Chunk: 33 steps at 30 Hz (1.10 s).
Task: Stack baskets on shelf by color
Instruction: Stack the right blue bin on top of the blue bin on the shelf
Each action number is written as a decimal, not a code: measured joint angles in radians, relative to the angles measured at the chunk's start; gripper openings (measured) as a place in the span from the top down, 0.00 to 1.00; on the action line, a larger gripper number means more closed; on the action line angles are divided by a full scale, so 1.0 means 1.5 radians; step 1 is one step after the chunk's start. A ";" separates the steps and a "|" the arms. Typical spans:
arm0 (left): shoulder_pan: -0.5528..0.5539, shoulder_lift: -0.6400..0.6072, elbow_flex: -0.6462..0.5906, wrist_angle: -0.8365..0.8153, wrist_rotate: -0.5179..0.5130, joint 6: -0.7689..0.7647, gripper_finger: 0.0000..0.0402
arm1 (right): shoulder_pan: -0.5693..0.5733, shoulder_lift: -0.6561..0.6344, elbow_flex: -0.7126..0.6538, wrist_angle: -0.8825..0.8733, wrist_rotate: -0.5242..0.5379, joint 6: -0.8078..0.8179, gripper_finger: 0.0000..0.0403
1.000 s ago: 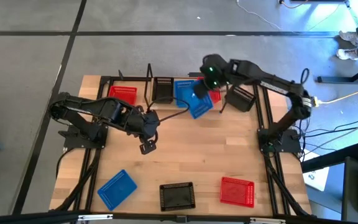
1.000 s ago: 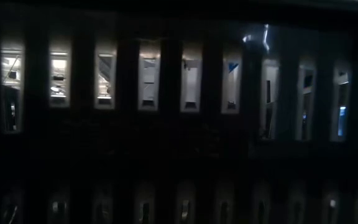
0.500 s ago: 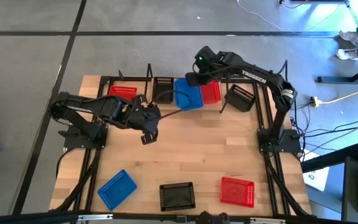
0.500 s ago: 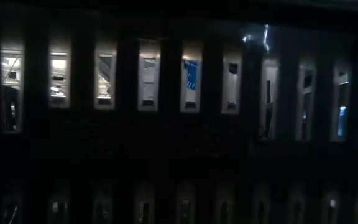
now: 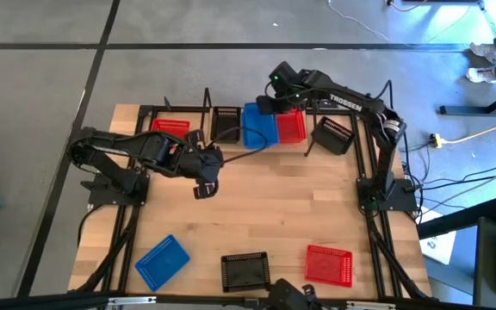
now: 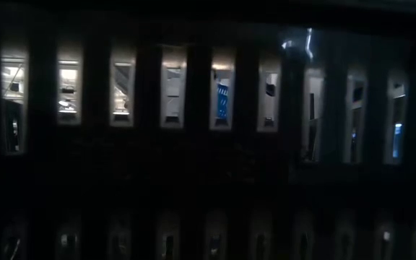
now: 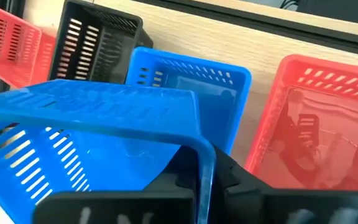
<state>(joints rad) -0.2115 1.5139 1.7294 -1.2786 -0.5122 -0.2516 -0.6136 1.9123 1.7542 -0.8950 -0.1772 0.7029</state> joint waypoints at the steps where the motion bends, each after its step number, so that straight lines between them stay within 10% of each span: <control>1: 0.000 0.000 0.000 0.000 0.000 0.000 0.90 | 0.000 0.002 0.000 0.003 0.000 0.000 1.00; 33: 0.000 0.000 0.000 -0.001 0.001 -0.006 0.90 | -0.006 0.023 0.000 0.040 -0.028 -0.001 0.80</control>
<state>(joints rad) -0.2115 1.5139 1.7294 -1.2801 -0.5110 -0.2600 -0.6231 1.9472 1.7542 -0.8356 -0.2189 0.7007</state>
